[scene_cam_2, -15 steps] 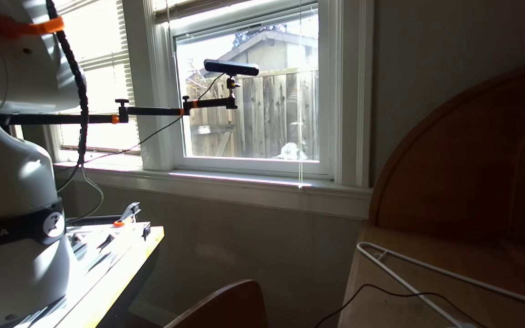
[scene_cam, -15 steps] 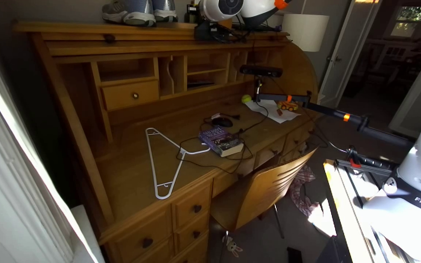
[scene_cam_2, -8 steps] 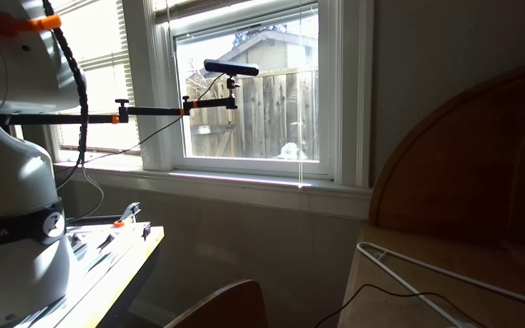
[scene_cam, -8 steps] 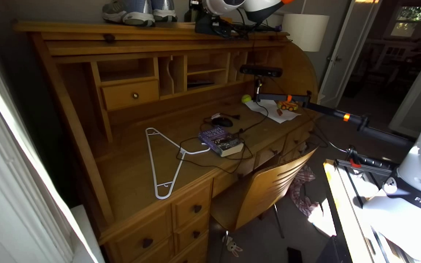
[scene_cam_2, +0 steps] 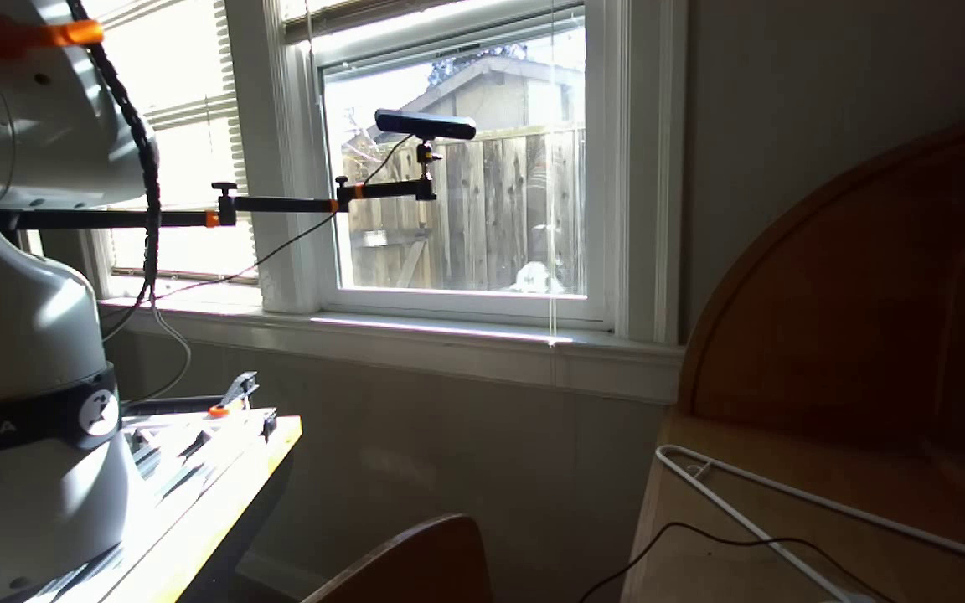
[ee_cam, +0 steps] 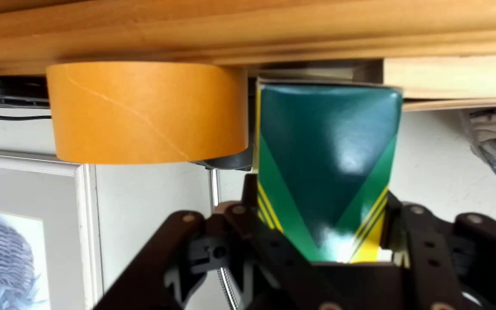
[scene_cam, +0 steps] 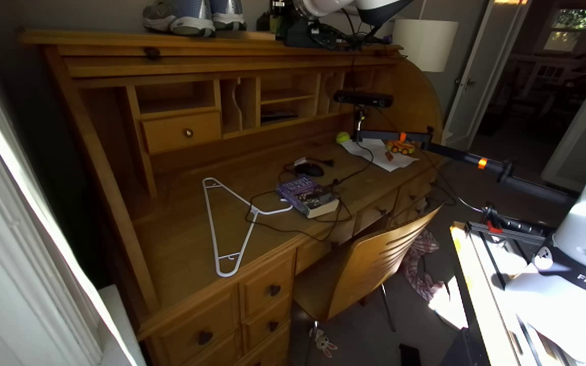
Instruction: Move the crayon box to the bottom part of the desk
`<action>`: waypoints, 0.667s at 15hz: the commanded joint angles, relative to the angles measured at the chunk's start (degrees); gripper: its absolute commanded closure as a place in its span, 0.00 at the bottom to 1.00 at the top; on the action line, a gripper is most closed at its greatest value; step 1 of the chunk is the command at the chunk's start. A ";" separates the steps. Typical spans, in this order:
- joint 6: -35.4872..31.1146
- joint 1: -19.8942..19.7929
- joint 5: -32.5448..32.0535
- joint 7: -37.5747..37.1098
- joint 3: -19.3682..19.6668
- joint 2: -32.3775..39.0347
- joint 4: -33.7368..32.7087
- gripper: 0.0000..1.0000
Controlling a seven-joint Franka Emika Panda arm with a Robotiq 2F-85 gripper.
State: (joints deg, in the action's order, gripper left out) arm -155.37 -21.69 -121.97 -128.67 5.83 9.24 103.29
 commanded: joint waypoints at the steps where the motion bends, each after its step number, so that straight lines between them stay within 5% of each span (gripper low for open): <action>1: -3.72 -0.02 -3.49 0.45 -0.01 -5.33 5.29 0.66; 6: -8.18 0.01 -10.74 -1.73 -0.31 -10.60 8.18 0.66; 10: -23.77 -0.71 -10.98 0.61 0.84 -13.03 7.69 0.66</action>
State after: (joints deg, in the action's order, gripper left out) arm -168.82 -21.85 -131.23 -128.06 6.04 -0.77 110.13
